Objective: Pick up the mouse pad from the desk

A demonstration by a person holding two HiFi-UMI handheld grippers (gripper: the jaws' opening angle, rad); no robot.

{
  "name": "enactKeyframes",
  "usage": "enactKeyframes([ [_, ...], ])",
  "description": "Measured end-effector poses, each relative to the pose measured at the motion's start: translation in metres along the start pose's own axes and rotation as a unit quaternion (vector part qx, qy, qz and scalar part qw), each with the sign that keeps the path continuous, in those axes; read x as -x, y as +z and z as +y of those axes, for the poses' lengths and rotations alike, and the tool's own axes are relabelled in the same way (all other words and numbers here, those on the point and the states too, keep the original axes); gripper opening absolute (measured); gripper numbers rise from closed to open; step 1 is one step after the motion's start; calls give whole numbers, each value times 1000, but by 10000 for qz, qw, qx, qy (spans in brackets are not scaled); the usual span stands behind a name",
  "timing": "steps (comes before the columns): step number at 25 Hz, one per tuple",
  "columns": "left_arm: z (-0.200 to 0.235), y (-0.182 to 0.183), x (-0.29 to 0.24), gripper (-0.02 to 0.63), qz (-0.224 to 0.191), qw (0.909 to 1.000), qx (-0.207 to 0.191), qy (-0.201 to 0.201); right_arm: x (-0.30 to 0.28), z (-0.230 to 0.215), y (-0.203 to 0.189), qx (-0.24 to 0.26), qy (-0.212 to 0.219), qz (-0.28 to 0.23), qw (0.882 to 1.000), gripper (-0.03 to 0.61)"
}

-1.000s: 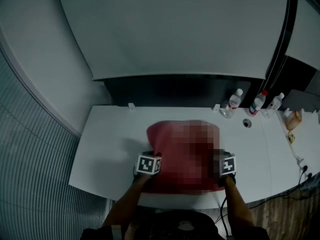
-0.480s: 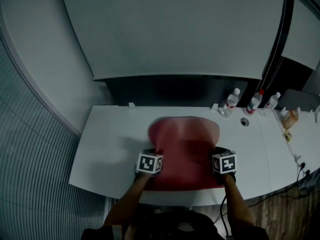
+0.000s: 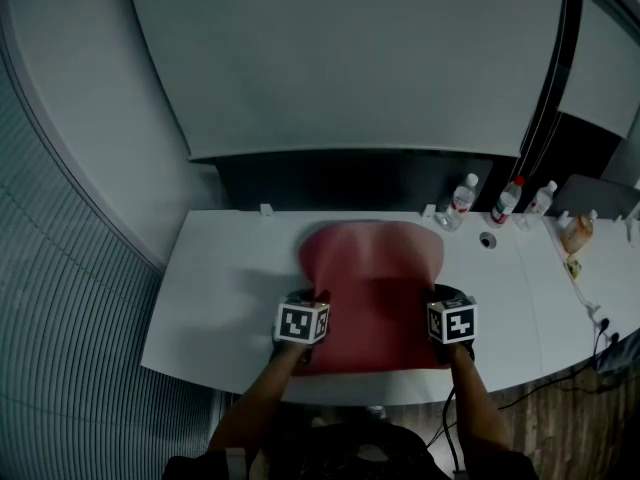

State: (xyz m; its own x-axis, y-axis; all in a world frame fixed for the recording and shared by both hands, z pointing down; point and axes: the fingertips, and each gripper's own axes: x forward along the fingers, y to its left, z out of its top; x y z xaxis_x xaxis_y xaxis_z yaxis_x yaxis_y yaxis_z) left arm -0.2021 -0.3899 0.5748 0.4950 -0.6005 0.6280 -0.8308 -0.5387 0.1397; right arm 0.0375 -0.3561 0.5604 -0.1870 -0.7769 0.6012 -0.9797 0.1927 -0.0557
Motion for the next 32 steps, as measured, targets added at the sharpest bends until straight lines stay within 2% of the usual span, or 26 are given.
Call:
enactKeyframes([
  [6, -3, 28, 15, 60, -351, 9993, -101, 45, 16, 1, 22, 36, -191, -224, 9996, 87],
  [12, -4, 58, 31, 60, -742, 9969, -219, 142, 32, 8, 56, 133, -169, -699, 9973, 87],
  [24, -3, 116, 66, 60, -1442, 9885, -299, 342, 58, 14, 115, 413, -225, -1399, 9890, 87],
  [32, -5, 153, 92, 60, -1920, 9793, -431, 479, 76, 14, 152, 625, -287, -1817, 9809, 89],
])
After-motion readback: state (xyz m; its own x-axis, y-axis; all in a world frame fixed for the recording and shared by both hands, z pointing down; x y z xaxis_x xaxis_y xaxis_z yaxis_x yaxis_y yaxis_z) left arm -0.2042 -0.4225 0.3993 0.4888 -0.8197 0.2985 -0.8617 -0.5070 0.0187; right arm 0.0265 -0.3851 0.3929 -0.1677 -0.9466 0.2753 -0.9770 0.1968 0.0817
